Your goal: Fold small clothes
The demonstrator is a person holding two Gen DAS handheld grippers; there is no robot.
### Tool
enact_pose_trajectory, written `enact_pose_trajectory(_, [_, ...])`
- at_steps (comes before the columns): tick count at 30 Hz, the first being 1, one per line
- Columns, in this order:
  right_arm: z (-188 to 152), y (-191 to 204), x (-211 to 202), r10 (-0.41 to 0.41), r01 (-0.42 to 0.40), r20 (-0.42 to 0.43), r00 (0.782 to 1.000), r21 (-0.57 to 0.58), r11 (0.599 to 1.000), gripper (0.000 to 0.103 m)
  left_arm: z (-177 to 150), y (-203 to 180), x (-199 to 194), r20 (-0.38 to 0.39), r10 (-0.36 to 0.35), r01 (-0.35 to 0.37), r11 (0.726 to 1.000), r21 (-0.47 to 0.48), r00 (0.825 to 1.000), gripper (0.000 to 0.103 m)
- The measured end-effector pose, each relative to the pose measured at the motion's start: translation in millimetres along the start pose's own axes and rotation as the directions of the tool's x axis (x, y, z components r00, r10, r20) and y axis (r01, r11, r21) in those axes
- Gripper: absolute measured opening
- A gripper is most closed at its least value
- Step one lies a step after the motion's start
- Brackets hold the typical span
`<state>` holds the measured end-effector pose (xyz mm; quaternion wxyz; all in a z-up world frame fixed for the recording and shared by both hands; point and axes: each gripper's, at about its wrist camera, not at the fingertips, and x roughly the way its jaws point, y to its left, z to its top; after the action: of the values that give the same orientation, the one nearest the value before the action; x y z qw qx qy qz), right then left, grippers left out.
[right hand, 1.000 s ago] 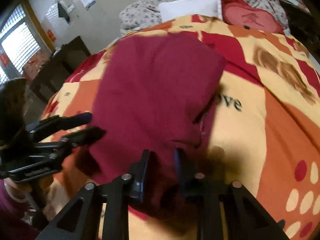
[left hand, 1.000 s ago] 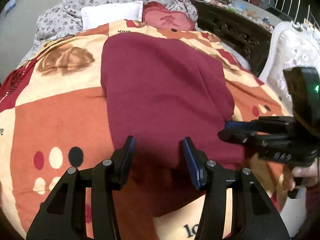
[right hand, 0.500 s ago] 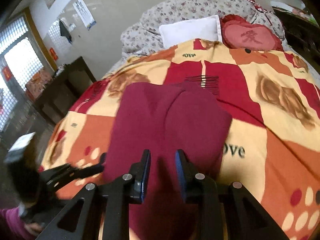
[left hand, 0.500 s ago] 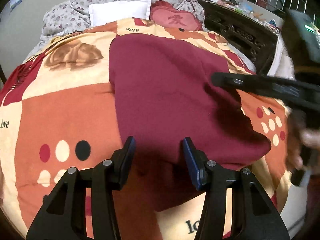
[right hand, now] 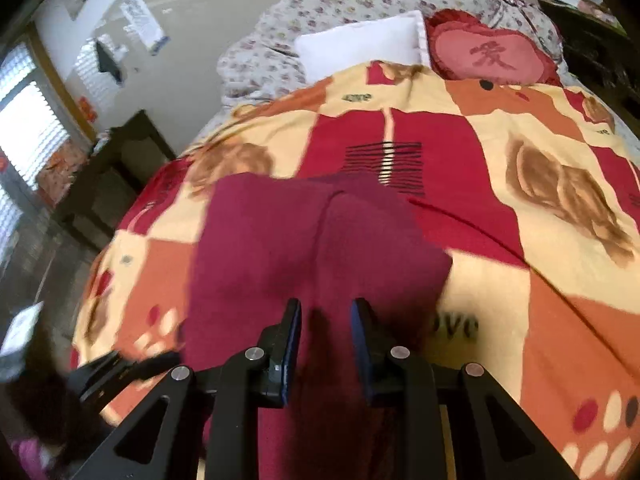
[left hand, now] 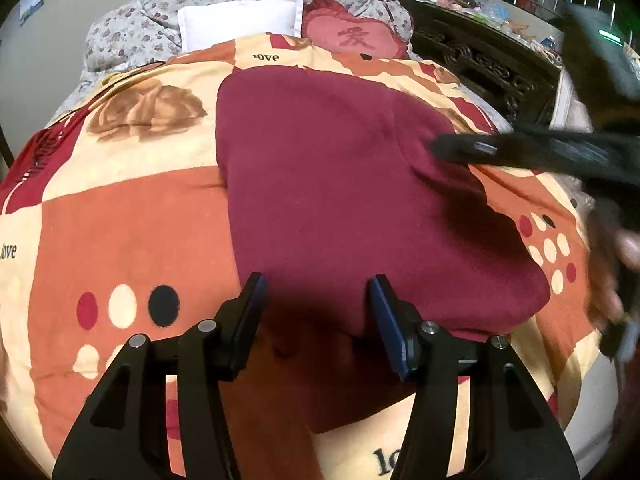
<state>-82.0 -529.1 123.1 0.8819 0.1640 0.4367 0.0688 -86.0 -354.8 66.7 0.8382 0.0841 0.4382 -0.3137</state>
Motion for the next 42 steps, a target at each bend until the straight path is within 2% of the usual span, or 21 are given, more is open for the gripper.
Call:
enact_pose_trajectory(4, [-32,9,-12,0.025,-0.025,-0.024,0.999,-0.002,1.0,0.024,0,0,0,0.001,0.001,-0.001,1.0,-0.007,1.0,0.055])
enact_pose_trajectory(7, [-54,7,7,-0.037,0.035,-0.072,0.997,-0.026,0.999,0.024,0,-1,1,-0.001,0.006,-0.006,1.0,-0.007,1.0,0.055])
enact_pose_trajectory(10, [-63,5,23,-0.089,0.085,-0.062,0.994,-0.066,0.994,0.024,0,-3,2,-0.006,0.012,-0.012,1.0,-0.003,1.0,0.056])
enact_pose_trajectory(12, [-61,10,21,-0.104,0.1,-0.055,0.993,-0.078,0.992,0.024,0,-3,2,-0.009,0.017,-0.017,1.0,0.001,1.0,0.056])
enact_pose_trajectory(17, [-52,13,3,-0.08,0.077,-0.051,0.996,-0.049,0.996,0.025,3,16,-3,-0.022,-0.059,0.057,0.994,-0.092,0.998,0.056])
enact_pose_trajectory(19, [-48,13,-1,-0.08,0.078,-0.054,0.995,-0.04,0.996,0.027,5,18,-2,-0.026,-0.056,0.052,0.992,-0.111,0.998,0.056])
enact_pose_trajectory(21, [-45,15,-3,-0.081,0.08,-0.043,0.996,-0.038,0.996,0.034,6,17,-4,-0.02,-0.043,0.041,0.993,-0.106,0.999,0.056])
enact_pose_trajectory(27, [-36,15,-9,-0.095,0.095,0.002,0.996,-0.02,0.995,0.035,11,13,-10,0.002,-0.044,0.044,0.995,-0.086,0.999,0.056])
enact_pose_trajectory(30, [-30,6,-5,-0.104,0.103,0.014,0.995,0.02,0.994,0.035,15,17,-6,0.004,-0.059,0.059,0.992,-0.115,0.998,0.056])
enact_pose_trajectory(33, [-26,-4,6,-0.148,0.147,0.01,0.989,0.041,0.988,0.035,17,20,1,-0.008,-0.072,0.07,0.988,-0.141,0.997,0.057])
enact_pose_trajectory(34, [-24,-9,12,-0.187,0.187,-0.001,0.982,0.043,0.981,0.035,17,19,2,-0.009,-0.065,0.063,0.988,-0.139,0.998,0.061])
enact_pose_trajectory(35, [-24,-13,17,-0.192,0.193,-0.014,0.981,0.054,0.98,0.035,17,18,3,-0.007,-0.065,0.063,0.989,-0.135,0.998,0.063])
enact_pose_trajectory(40, [-26,-32,23,-0.114,0.115,-0.013,0.993,0.146,0.983,0.04,16,17,5,0.0,-0.069,0.068,0.989,-0.128,0.998,0.066])
enact_pose_trajectory(42, [-27,-33,16,-0.091,0.088,0.011,0.996,0.158,0.984,0.042,17,22,2,0.009,-0.096,0.097,0.984,-0.148,0.995,0.066])
